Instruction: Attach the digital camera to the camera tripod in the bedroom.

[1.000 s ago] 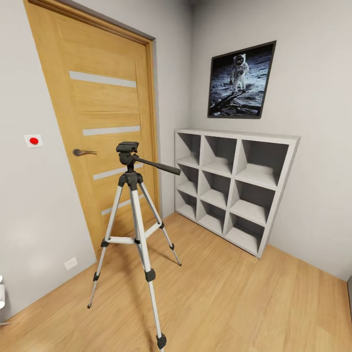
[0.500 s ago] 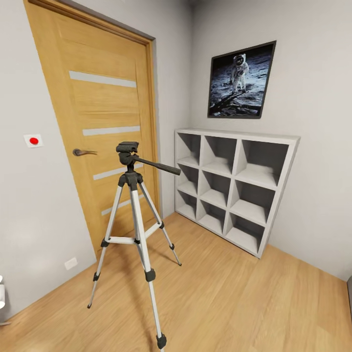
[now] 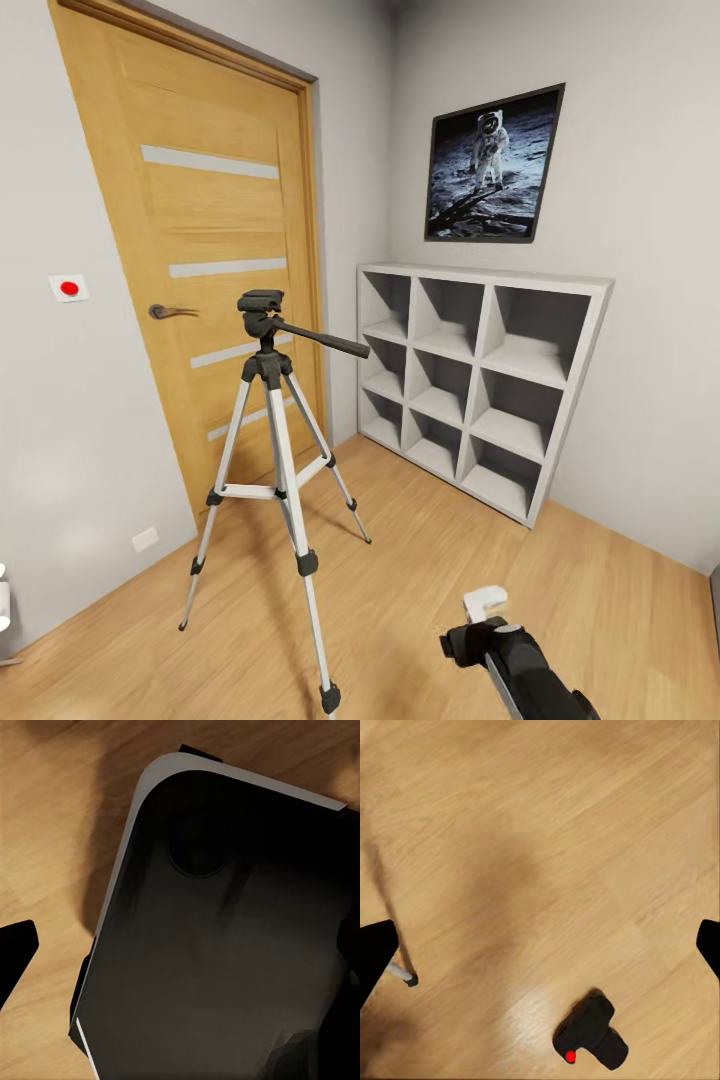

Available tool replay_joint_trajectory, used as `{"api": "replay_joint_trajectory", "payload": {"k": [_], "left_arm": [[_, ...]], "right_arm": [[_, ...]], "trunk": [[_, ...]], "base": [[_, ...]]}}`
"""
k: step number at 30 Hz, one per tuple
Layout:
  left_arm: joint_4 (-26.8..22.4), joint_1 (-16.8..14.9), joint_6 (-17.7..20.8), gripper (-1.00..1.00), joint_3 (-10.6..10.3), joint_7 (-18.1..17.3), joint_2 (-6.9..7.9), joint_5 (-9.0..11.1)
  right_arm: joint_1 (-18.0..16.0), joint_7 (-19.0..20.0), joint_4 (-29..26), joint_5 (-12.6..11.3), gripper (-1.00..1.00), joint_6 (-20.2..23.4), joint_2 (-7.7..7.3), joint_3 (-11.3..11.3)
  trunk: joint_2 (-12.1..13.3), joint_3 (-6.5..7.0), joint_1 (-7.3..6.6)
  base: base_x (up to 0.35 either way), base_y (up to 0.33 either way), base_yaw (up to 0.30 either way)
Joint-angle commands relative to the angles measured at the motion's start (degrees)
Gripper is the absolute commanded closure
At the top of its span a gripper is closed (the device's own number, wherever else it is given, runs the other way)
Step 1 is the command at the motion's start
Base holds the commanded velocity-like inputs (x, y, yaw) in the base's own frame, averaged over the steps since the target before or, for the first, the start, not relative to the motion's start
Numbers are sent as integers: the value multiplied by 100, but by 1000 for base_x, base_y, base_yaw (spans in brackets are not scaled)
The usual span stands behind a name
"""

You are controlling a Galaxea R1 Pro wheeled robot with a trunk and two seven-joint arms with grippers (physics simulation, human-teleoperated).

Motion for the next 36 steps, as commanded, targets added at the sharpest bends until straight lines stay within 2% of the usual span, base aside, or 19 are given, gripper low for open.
{"api": "replay_joint_trajectory", "payload": {"k": [1, 3, 6, 13, 36], "left_arm": [[-1, -1, -12, -100, 26, 3, -1, 5], [-1, -1, -12, -100, 26, 3, -1, 6], [-1, -1, -12, -100, 26, 3, -1, 6], [-1, -1, -12, -100, 26, 3, -1, 4], [-1, -1, -12, -100, 44, 12, 6, 15]], "right_arm": [[-116, 51, -25, -7, -100, 76, -1, 7], [-355, 125, -92, -192, -100, 128, 4, 8], [-501, 181, -169, -373, -100, 181, 5, 24], [-596, 248, -562, -560, -100, 232, -40, 59], [-602, 353, -577, -579, -100, 242, -35, 51]], "trunk": [[-3, -6, 0], [-3, -6, 0], [-3, -6, 0], [-3, -6, 0], [-3, -6, 0]], "base": [[0, 0, 0], [0, 0, 0], [0, 0, 0], [0, 0, 0], [0, 0, 0]]}}
